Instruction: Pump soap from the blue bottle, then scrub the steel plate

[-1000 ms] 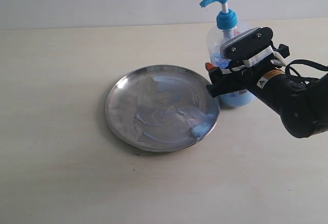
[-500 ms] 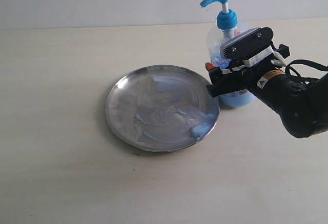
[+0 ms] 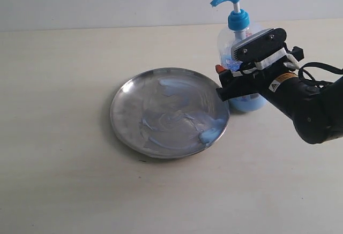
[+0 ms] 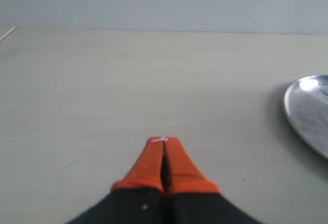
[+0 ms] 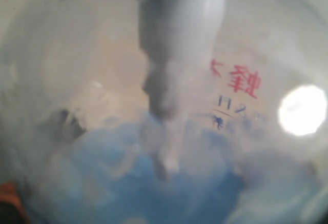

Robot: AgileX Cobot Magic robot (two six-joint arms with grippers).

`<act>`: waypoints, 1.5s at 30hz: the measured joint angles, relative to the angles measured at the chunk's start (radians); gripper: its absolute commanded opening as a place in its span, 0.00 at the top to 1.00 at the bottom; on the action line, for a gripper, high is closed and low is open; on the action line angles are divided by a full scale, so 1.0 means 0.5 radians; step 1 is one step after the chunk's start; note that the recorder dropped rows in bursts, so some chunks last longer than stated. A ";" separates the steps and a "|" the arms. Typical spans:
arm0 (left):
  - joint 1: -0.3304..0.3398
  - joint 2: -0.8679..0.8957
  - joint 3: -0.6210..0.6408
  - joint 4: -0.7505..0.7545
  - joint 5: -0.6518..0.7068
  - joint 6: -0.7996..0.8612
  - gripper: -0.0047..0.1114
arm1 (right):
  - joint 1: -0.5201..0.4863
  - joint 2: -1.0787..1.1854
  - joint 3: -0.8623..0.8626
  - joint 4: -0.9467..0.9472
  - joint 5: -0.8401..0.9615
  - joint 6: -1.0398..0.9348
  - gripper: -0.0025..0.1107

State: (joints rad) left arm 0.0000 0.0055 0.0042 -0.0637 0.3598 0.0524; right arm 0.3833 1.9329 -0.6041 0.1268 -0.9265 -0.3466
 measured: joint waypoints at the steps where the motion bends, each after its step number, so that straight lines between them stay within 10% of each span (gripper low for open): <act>1: 0.000 0.000 0.000 0.000 0.000 0.000 0.96 | 0.000 0.000 0.000 0.002 0.000 0.000 0.98; 22: -0.267 0.722 -0.782 0.008 0.025 0.000 0.96 | 0.000 0.000 0.000 0.009 0.000 0.000 0.98; 45: -0.267 0.782 -0.851 0.008 0.025 0.000 0.96 | 0.000 0.000 0.000 0.009 0.004 0.000 0.98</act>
State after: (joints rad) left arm -0.1336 0.3963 -0.4211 -0.0596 0.3724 0.0524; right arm 0.3833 1.9329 -0.6041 0.1315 -0.9245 -0.3466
